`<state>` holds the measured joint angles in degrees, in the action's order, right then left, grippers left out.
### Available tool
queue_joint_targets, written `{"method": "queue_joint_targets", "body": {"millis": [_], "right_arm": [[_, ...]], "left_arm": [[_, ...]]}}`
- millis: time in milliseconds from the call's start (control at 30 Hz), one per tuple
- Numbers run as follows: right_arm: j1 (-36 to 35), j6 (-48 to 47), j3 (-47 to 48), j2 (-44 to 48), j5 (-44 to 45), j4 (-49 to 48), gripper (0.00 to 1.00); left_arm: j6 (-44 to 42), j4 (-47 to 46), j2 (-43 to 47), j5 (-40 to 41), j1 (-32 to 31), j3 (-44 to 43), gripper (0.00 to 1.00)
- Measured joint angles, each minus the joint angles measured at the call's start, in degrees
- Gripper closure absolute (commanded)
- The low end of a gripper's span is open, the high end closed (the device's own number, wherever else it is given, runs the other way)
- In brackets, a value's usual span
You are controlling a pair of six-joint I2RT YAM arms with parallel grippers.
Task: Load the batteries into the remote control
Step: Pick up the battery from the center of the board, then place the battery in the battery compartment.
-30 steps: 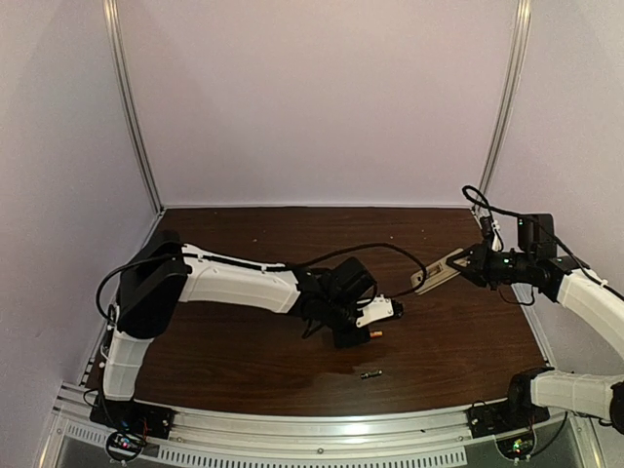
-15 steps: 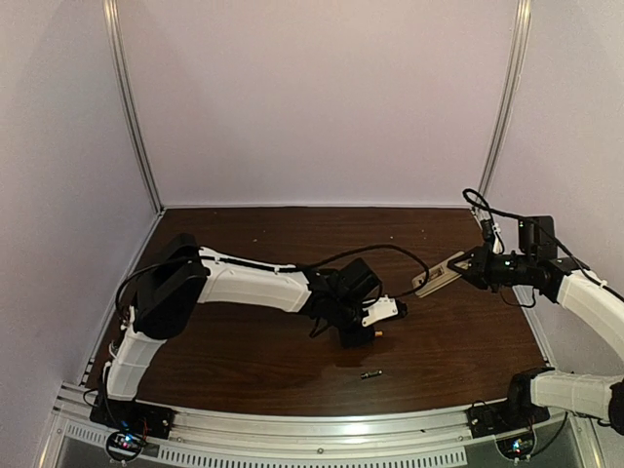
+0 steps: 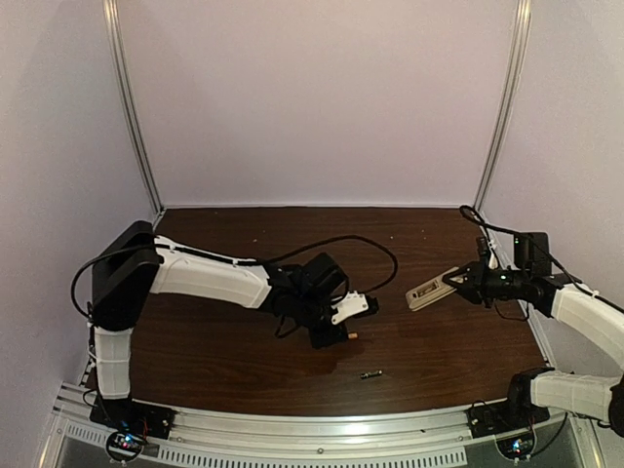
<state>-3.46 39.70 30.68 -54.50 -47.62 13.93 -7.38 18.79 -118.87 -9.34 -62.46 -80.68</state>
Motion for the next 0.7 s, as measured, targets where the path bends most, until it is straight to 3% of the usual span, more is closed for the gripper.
{"method": "queue_joint_targets", "body": {"millis": [133, 333, 700], "right_arm": [[-1.9, 3.26, -1.36, 0.02, -0.17, -3.8, 1.0], [-10.51, 7.26, -2.23, -2.64, 0.35, -11.78, 1.0], [-22.82, 14.67, -2.23, -12.9, 4.57, -28.09, 1.0]], "left_arm": [[2.93, -2.82, 9.66, 0.0, 0.9, 7.85, 1.0], [7.91, -6.99, 25.88, 1.79, 3.43, 17.35, 1.0], [11.61, -6.58, 29.92, 5.66, 2.82, 17.55, 1.0]]}}
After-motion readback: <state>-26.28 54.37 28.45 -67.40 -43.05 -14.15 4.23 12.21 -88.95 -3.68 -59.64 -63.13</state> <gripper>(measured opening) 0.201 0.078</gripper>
